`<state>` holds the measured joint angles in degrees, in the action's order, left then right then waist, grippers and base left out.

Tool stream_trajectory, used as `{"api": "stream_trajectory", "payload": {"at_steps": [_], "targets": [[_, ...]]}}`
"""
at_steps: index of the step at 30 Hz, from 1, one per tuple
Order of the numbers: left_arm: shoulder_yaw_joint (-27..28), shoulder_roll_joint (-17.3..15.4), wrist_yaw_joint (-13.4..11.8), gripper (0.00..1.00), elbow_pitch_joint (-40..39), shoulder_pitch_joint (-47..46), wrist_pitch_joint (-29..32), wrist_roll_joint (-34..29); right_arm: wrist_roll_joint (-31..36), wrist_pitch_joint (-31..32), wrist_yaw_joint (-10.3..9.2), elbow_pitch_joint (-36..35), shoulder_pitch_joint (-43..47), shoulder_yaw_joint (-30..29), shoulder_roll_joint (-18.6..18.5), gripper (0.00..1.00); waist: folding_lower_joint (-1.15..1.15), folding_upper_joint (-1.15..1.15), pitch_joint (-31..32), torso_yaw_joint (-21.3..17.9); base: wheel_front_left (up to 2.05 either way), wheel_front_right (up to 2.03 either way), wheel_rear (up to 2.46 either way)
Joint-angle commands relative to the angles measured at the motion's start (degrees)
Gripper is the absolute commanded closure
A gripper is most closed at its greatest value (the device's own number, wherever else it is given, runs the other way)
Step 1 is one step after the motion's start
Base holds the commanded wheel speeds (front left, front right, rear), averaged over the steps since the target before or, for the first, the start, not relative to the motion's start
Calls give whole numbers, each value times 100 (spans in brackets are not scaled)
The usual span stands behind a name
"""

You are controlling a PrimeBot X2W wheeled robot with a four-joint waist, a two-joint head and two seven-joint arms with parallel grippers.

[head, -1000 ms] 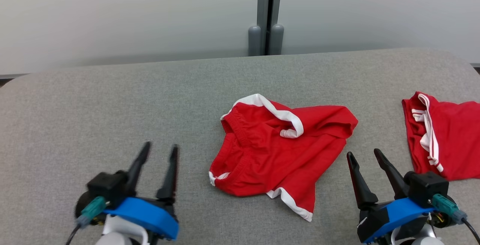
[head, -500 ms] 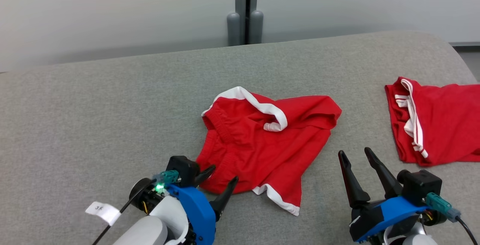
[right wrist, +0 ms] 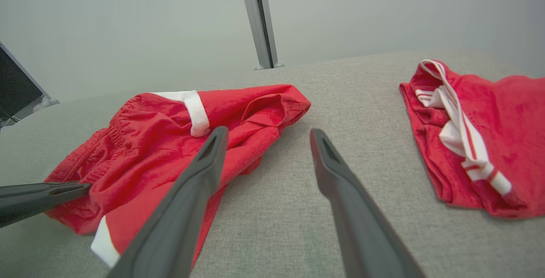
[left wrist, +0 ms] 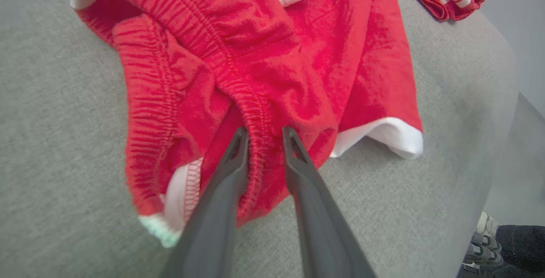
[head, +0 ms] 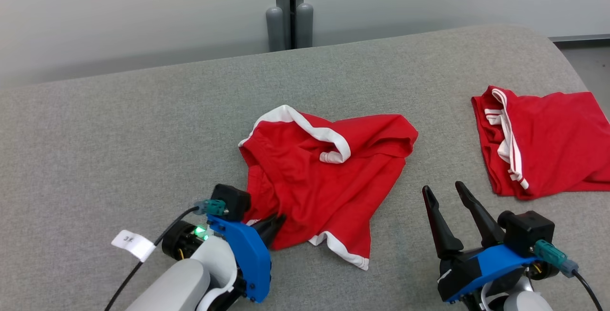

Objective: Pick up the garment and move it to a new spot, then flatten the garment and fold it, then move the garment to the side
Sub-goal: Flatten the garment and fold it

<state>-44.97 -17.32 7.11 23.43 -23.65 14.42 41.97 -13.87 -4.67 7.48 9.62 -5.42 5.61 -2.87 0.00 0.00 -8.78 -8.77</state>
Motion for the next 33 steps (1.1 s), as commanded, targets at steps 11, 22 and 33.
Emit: {"api": "stream_trajectory", "payload": {"at_steps": [11, 22, 33], "targets": [[1384, 198, -406, 100, 87, 295, -1531, 879, -102, -44, 3, -21, -131, -46, -3, 0, 0, 0, -81, 156, 0, 0, 0], [1924, 259, -1010, 0, 868, 190, -2317, 888, -126, -10, 3, -35, -226, 39, -4, 0, 0, 0, -100, 254, 0, 0, 0], [2196, 25, -749, 0, 454, 592, -2947, 395, -34, 99, 3, -95, -57, -127, -4, 0, 0, 0, 71, 461, 0, 0, 0]]}}
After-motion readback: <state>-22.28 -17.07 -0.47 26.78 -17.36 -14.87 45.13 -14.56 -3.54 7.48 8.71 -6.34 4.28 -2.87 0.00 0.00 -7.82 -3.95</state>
